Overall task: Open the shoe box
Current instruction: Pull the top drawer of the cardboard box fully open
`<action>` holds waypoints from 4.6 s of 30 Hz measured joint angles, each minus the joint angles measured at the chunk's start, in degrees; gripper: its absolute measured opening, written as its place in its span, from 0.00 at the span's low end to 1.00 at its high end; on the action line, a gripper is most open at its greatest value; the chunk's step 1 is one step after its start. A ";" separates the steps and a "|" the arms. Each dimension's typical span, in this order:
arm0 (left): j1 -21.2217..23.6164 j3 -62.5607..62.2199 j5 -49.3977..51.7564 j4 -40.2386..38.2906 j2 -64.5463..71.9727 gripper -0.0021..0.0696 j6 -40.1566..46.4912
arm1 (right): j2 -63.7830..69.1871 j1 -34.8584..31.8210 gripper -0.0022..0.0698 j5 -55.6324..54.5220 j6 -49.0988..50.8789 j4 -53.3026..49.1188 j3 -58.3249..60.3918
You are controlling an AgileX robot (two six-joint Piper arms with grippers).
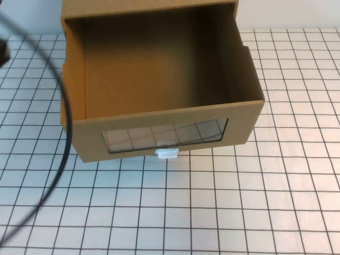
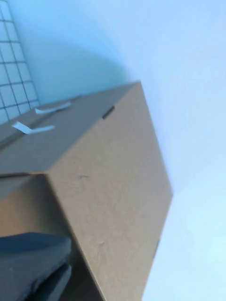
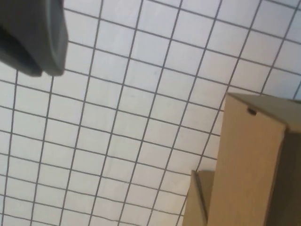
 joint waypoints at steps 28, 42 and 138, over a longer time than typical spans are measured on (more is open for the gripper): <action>0.00 56.31 -18.35 -7.52 -40.02 0.03 2.49 | -56.35 -0.20 0.01 -36.29 -0.13 9.84 49.78; 0.00 57.98 -9.26 -8.95 -40.02 0.03 0.40 | -56.35 -0.20 0.01 -36.82 -0.13 10.40 51.88; 4.02 57.98 4.27 40.36 -51.81 0.03 -41.10 | -61.06 -13.28 0.01 -27.93 -0.01 0.94 63.54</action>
